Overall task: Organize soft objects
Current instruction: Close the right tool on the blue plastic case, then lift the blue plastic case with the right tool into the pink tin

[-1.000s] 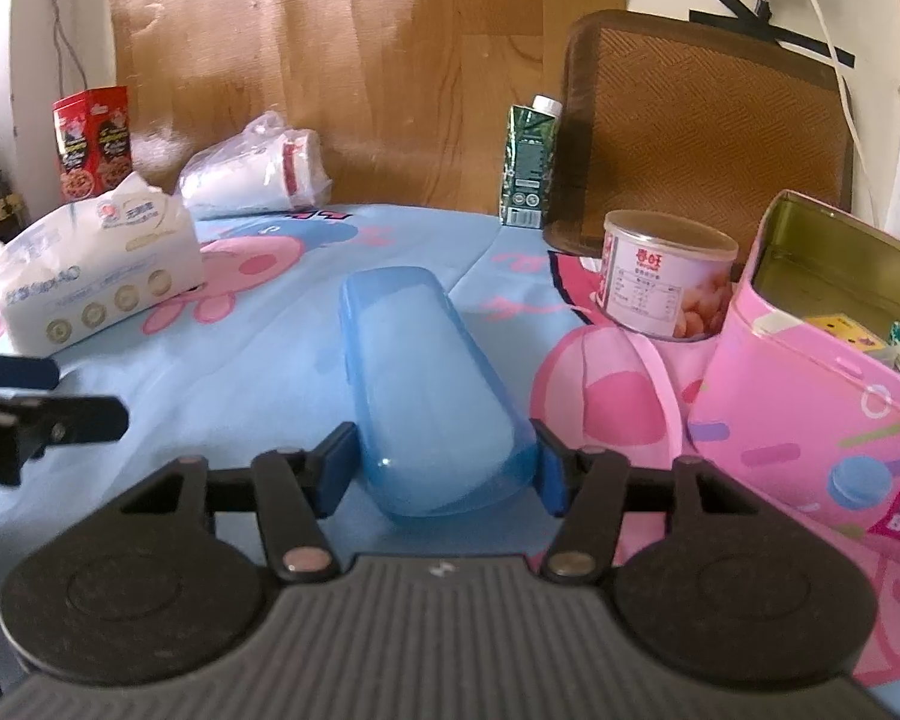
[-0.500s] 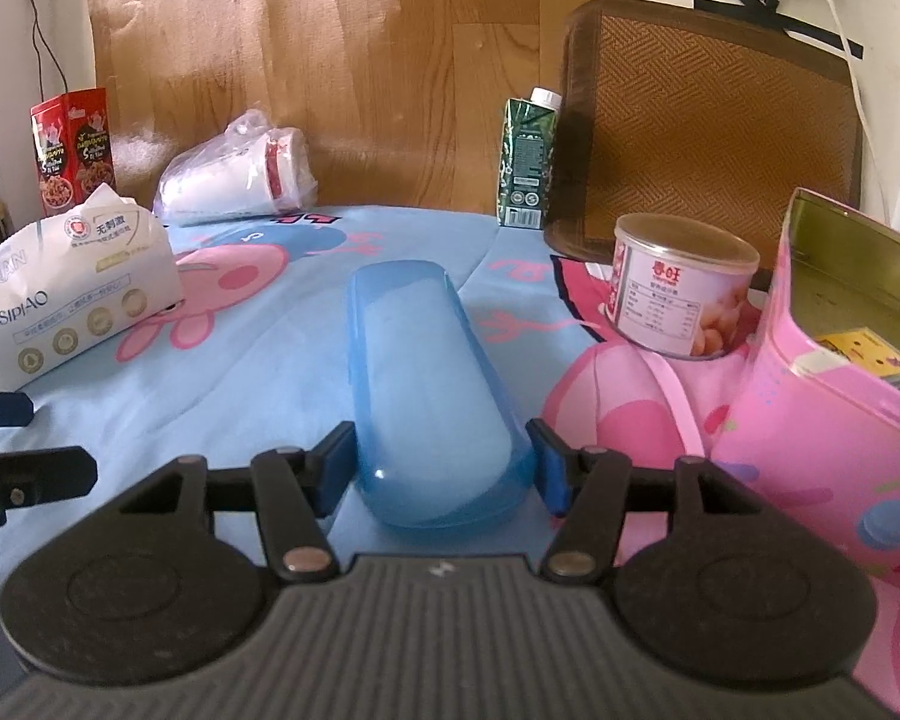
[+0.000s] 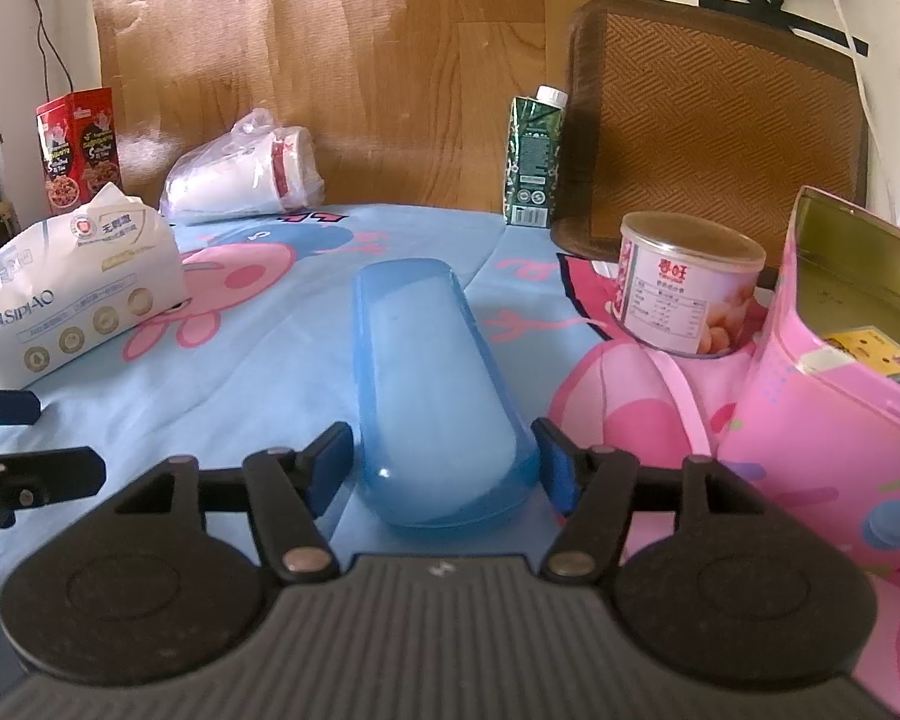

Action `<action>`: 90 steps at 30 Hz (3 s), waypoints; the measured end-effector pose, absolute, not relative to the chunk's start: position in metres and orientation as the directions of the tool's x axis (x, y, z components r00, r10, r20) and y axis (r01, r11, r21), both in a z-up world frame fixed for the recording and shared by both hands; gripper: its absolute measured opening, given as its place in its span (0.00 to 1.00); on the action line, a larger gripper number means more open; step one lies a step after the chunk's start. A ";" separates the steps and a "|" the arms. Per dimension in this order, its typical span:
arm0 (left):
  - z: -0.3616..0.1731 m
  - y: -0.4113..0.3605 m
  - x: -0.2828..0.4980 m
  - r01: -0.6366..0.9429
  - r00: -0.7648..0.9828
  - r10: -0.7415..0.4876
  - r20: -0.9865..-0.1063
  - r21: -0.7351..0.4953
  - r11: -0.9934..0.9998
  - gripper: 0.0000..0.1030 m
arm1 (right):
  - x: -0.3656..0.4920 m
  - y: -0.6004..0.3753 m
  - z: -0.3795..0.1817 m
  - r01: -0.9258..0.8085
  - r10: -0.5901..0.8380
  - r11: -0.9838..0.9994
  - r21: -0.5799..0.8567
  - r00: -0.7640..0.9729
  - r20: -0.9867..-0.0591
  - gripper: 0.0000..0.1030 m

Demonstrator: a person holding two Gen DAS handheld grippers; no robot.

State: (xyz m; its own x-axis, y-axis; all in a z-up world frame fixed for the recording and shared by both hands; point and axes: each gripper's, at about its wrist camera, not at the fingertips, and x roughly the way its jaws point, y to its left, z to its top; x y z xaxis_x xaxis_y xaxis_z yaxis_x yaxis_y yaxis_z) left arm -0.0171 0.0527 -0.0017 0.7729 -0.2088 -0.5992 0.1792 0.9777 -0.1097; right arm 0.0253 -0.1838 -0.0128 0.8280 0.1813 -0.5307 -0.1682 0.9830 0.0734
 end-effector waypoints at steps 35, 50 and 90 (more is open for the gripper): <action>-0.002 0.055 -0.016 0.184 0.772 -0.213 -0.599 -0.111 0.977 1.00 | -0.035 -0.181 -0.017 -0.252 0.246 0.966 0.057 0.833 -0.496 0.61; 0.018 0.031 0.003 0.262 0.643 -0.449 -0.621 -0.372 0.890 1.00 | -0.038 -0.182 -0.017 -0.316 0.311 0.946 0.077 0.811 -0.496 0.72; 0.074 -0.281 0.061 0.643 0.604 -0.540 -0.586 -0.042 0.765 0.88 | -0.010 -0.361 0.019 0.257 -0.173 0.933 0.252 0.934 -0.314 0.60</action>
